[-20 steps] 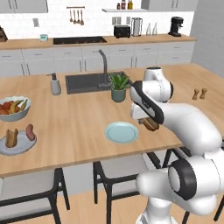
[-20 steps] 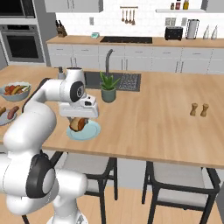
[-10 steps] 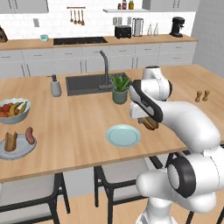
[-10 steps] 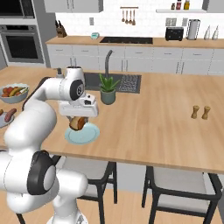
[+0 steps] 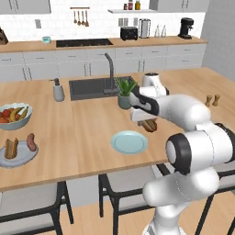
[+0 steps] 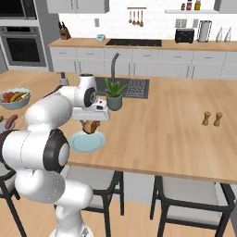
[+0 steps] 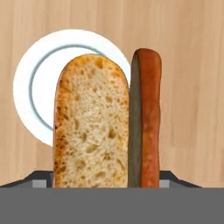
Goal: Place one bun and one sausage from the bowl on each plate.
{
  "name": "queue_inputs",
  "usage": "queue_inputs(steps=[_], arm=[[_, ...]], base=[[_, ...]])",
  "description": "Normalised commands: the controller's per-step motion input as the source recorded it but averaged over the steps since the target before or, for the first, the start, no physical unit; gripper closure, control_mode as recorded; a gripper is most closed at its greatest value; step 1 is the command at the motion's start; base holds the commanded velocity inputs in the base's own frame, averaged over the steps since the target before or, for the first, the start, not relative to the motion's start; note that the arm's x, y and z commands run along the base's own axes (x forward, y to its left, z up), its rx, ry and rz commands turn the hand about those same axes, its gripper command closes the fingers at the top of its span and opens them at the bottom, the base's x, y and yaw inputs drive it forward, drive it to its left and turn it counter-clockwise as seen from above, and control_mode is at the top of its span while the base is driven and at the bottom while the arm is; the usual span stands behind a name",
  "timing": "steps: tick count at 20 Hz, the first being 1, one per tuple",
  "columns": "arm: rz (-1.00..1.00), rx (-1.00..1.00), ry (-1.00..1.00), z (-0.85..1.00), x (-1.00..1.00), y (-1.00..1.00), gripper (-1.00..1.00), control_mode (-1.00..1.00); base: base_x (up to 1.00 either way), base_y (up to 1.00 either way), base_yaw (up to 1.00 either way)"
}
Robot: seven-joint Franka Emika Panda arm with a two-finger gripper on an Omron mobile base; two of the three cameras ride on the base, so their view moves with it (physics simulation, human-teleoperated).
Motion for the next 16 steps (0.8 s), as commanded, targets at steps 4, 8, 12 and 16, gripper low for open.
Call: queue_inputs(steps=[4, 8, 12, 16], arm=[[0.00, 0.00, 0.00, -0.73, 0.97, 0.00, 1.00, -1.00], [0.00, 0.00, 0.03, -0.79, 0.65, 0.06, 1.00, -1.00], [0.00, 0.00, 0.01, -0.68, 0.16, 0.05, 1.00, -1.00], [0.00, 0.00, -0.04, -0.38, -0.04, 0.00, 1.00, -1.00]], base=[[0.00, 0.00, 0.00], [0.00, 0.00, 0.00], [0.00, 0.00, 0.00], [0.00, 0.00, 0.00]])
